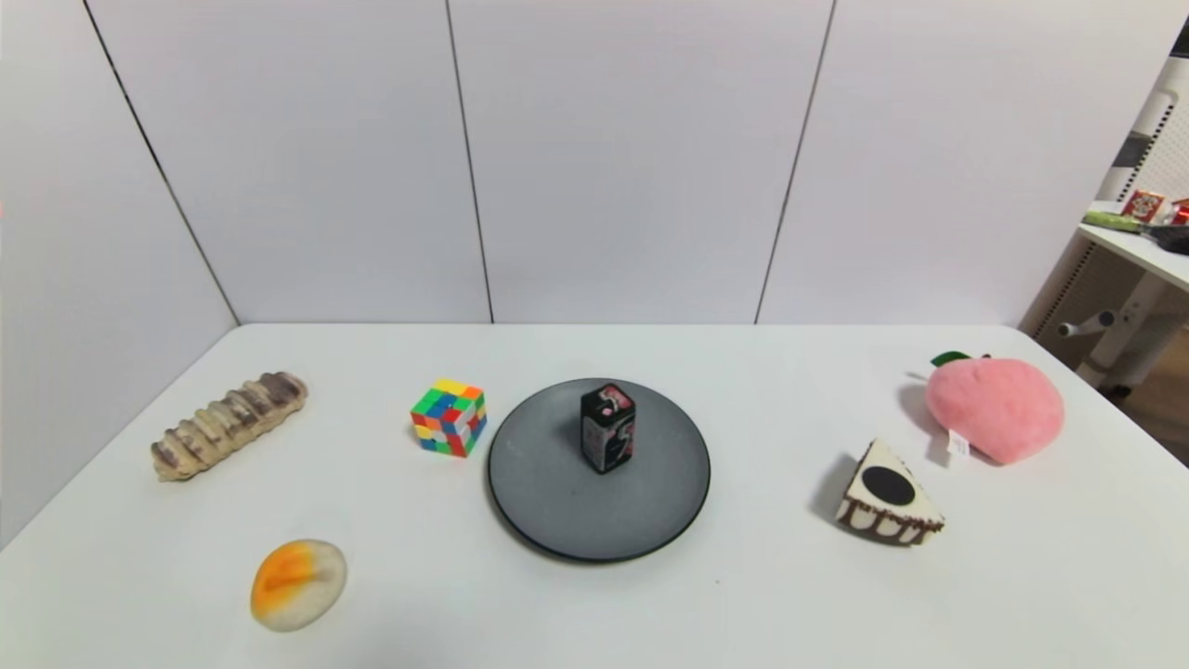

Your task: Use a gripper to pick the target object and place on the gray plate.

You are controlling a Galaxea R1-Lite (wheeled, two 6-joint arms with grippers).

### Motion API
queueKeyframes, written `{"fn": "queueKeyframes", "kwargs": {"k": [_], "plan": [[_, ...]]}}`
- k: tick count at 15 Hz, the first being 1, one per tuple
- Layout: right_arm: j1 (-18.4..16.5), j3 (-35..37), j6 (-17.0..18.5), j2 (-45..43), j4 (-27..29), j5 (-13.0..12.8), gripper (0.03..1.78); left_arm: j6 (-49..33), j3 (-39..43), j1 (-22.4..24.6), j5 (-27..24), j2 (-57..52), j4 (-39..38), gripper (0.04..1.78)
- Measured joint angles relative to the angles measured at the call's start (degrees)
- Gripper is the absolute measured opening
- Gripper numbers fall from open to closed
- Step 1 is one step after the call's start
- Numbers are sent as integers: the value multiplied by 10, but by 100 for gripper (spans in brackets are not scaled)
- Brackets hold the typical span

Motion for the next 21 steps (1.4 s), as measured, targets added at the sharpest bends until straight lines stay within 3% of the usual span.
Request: {"fn": "queueKeyframes", "kwargs": {"k": [21], "plan": [[0, 0, 12, 0, -1, -12, 171, -8, 4, 0, 11, -14, 0, 169]]}}
